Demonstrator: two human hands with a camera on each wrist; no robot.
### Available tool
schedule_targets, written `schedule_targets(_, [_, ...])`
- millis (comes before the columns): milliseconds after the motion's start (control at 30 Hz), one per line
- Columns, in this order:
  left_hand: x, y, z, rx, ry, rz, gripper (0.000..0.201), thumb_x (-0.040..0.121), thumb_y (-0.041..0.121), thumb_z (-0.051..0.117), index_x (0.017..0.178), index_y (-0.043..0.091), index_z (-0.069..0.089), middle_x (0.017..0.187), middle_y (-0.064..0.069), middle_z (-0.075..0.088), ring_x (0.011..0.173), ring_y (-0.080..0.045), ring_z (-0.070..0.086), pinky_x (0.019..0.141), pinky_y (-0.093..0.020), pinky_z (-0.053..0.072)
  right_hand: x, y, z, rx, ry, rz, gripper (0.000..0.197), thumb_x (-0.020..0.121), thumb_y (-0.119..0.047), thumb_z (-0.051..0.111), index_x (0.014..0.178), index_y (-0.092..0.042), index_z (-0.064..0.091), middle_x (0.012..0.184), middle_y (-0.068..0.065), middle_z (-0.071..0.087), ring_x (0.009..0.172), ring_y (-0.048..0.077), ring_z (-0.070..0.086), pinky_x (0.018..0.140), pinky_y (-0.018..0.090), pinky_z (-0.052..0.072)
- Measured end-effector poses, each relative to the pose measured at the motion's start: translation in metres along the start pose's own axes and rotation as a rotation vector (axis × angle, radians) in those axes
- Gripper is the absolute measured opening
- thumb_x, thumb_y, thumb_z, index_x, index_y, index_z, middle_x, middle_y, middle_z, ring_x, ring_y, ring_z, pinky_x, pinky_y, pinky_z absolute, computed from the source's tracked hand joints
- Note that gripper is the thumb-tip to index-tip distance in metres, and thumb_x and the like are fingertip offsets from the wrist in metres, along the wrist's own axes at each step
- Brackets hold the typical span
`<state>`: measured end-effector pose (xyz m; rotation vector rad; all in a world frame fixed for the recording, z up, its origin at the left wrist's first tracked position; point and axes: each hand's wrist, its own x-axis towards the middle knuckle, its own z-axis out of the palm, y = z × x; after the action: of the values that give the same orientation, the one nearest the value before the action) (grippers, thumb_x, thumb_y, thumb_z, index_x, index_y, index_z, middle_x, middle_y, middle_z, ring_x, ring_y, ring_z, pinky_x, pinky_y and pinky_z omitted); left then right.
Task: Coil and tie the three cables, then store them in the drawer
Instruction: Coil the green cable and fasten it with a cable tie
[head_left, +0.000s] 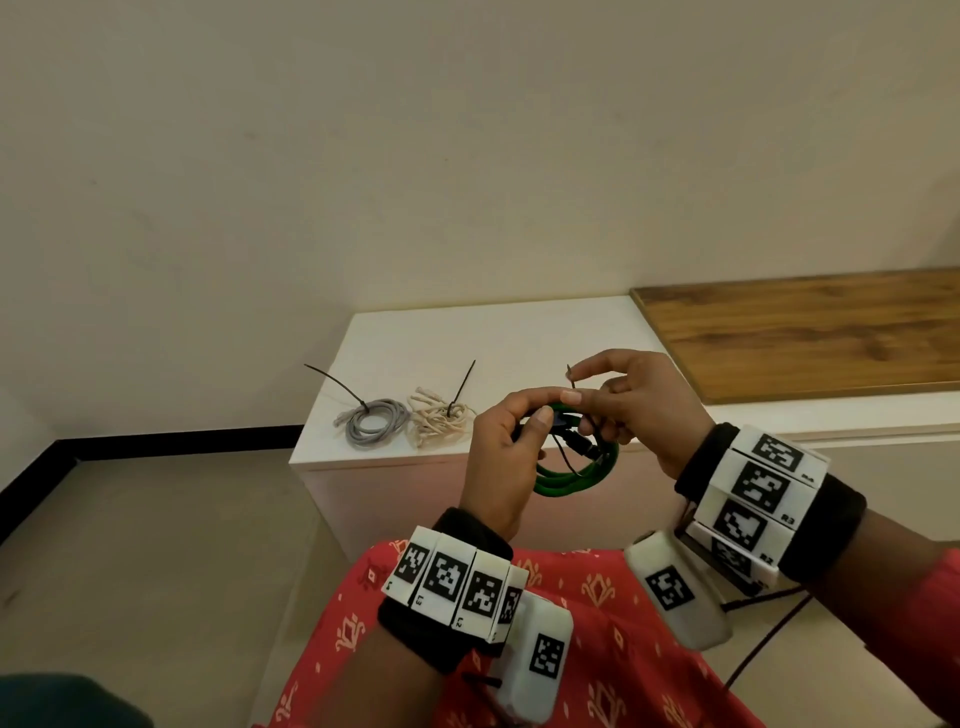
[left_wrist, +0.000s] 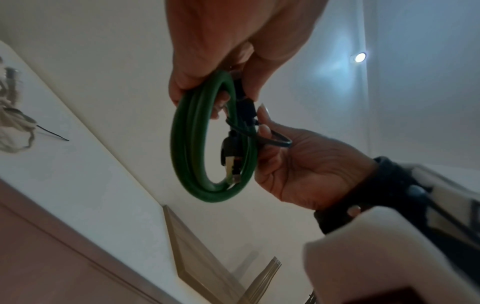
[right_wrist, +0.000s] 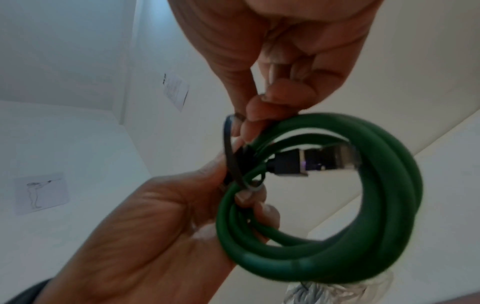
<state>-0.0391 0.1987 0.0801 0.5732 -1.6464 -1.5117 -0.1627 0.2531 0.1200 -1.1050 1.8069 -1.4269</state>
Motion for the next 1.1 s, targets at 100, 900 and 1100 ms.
schedule_targets(100, [0.002, 0.000, 0.001, 0.002, -0.019, -0.007, 0.033, 0.092, -0.001, 0.042, 0.091, 0.024, 0.064, 0.095, 0.002, 0.066, 0.075, 0.004, 0.058, 0.058, -0.010, 0.042, 0.005, -0.001, -0.004, -0.078, -0.017, -0.038, 0.012, 0.084, -0.020, 0.063, 0.081, -0.009, 0.065, 0.052, 0.002, 0.049, 0.036, -0.002, 0.043, 0.038, 0.006, 0.031])
schedule_targets(900, [-0.003, 0.008, 0.001, -0.130, -0.012, -0.147, 0.030, 0.093, 0.001, 0.040, 0.089, 0.018, 0.064, 0.079, 0.003, 0.066, 0.054, 0.004, 0.053, 0.058, -0.025, 0.038, 0.008, -0.003, -0.008, 0.165, -0.204, 0.098, 0.014, 0.087, -0.015, 0.056, 0.085, -0.002, 0.061, 0.078, 0.010, 0.062, 0.068, 0.019, 0.059, 0.062, 0.020, 0.051])
schedule_targets(1100, [-0.004, 0.007, 0.003, -0.122, 0.008, -0.153, 0.026, 0.094, 0.001, 0.039, 0.095, 0.010, 0.063, 0.083, 0.001, 0.067, 0.050, 0.001, 0.048, 0.051, -0.018, 0.038, 0.008, -0.004, -0.008, 0.057, -0.120, 0.057, 0.021, 0.090, -0.012, 0.054, 0.069, -0.008, 0.051, 0.072, 0.008, 0.061, 0.053, 0.010, 0.058, 0.046, 0.014, 0.048])
